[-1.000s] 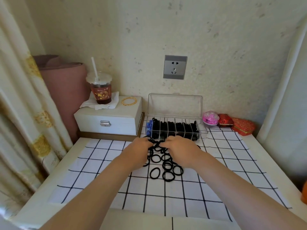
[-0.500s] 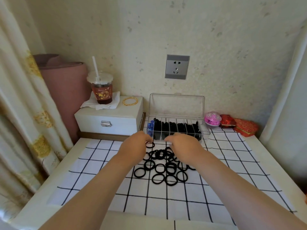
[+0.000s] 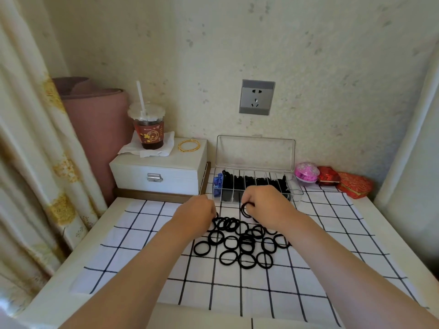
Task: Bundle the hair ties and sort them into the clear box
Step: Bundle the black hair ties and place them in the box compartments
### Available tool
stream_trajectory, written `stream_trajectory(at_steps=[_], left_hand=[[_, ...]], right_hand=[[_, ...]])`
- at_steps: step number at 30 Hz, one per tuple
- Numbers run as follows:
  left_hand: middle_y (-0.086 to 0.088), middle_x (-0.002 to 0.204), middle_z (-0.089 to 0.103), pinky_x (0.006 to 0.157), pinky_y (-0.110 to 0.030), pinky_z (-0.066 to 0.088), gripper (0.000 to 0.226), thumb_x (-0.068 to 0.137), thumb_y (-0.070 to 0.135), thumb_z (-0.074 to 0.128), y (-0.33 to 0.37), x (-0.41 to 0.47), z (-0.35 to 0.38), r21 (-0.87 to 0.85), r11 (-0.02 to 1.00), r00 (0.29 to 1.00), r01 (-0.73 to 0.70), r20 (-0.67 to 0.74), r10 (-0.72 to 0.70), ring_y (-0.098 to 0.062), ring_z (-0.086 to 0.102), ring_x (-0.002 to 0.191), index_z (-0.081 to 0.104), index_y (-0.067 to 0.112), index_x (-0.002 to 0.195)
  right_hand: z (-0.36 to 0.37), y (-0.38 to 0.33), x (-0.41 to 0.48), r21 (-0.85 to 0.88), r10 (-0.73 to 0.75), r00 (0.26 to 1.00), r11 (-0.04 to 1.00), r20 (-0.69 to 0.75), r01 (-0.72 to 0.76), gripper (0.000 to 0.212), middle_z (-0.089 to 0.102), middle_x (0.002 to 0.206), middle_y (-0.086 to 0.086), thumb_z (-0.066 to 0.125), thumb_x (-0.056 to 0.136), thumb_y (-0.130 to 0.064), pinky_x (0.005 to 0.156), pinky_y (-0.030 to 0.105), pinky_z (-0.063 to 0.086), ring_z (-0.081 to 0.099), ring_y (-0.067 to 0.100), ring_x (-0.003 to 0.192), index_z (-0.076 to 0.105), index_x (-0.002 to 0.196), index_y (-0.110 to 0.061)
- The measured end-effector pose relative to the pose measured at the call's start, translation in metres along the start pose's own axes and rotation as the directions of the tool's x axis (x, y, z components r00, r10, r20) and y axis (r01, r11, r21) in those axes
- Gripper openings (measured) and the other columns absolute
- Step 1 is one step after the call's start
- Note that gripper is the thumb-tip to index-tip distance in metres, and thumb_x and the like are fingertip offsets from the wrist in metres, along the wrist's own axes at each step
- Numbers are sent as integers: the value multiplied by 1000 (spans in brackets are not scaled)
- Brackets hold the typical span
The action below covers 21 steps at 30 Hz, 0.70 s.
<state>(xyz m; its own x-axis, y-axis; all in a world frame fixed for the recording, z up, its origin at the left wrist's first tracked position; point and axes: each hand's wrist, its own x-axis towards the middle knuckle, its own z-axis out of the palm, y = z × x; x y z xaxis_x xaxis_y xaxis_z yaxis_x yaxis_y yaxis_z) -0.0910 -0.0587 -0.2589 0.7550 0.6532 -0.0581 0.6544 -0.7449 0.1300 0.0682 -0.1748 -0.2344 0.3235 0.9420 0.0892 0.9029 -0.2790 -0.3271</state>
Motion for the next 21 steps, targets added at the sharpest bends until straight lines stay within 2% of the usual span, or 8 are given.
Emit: stream_trajectory(at_steps=[3,5,7,9,12,16,19,21], left_hand=[[-6,121,56,95,-36,50,27,98,22,56,1,-1,-9,-15,1000,997,26,70,-24,-25,58,111,69,17,120],[-5,114,58,90,-36,52,23,96,23,56,2,-2,-8,-36,999,998,39,50,-37,-24,60,103,72,17,111],[-3,102,58,81,-34,53,18,95,23,55,1,-4,-4,-41,999,999,35,-6,-35,-22,59,91,73,18,97],[-1,96,61,78,-34,54,17,96,23,53,-3,-5,-2,-106,993,998,54,-31,-57,-19,59,86,70,18,93],[5,96,64,80,-32,53,12,99,23,49,-7,-6,-6,-309,949,996,54,-49,-73,-16,60,91,62,22,100],[10,90,68,67,-20,44,10,100,21,48,-9,-8,-12,-505,862,995,36,-61,-77,-6,60,84,58,24,100],[8,88,70,73,-20,46,13,96,17,54,-12,-7,-15,-579,813,996,56,-30,-90,-8,63,87,60,26,104],[6,90,70,73,-18,46,15,92,16,61,-14,-8,-15,-572,817,996,79,10,-89,-9,65,89,63,27,102]], right_hand=[[-6,-12,-1,220,15,1000,975,-9,-13,29,71,116,-1,58,97,-12,82,15,45,60,5,88,69,124,-17],[-4,-23,-2,238,-14,998,971,61,-1,30,68,126,-2,56,98,-14,93,17,44,63,9,106,68,126,-18],[4,-29,-3,153,-46,990,988,136,25,30,67,128,-1,54,99,-15,100,26,47,62,15,115,70,124,-19],[13,-30,-4,-15,-51,983,998,175,55,24,69,115,2,54,99,-19,89,34,53,64,22,106,74,113,-17],[20,-27,-3,-161,-25,984,986,176,53,19,65,101,5,59,94,-20,69,31,48,63,23,90,76,100,-13],[21,-25,2,-155,-7,985,987,174,35,16,66,98,8,64,90,-17,76,36,58,65,22,84,78,93,-9],[19,-23,2,-134,24,978,991,210,5,17,72,93,11,62,89,-16,73,39,60,68,24,81,75,90,-6],[15,-21,1,-94,25,976,996,215,-4,16,73,99,9,60,90,-13,79,38,59,69,24,89,75,95,-7]])
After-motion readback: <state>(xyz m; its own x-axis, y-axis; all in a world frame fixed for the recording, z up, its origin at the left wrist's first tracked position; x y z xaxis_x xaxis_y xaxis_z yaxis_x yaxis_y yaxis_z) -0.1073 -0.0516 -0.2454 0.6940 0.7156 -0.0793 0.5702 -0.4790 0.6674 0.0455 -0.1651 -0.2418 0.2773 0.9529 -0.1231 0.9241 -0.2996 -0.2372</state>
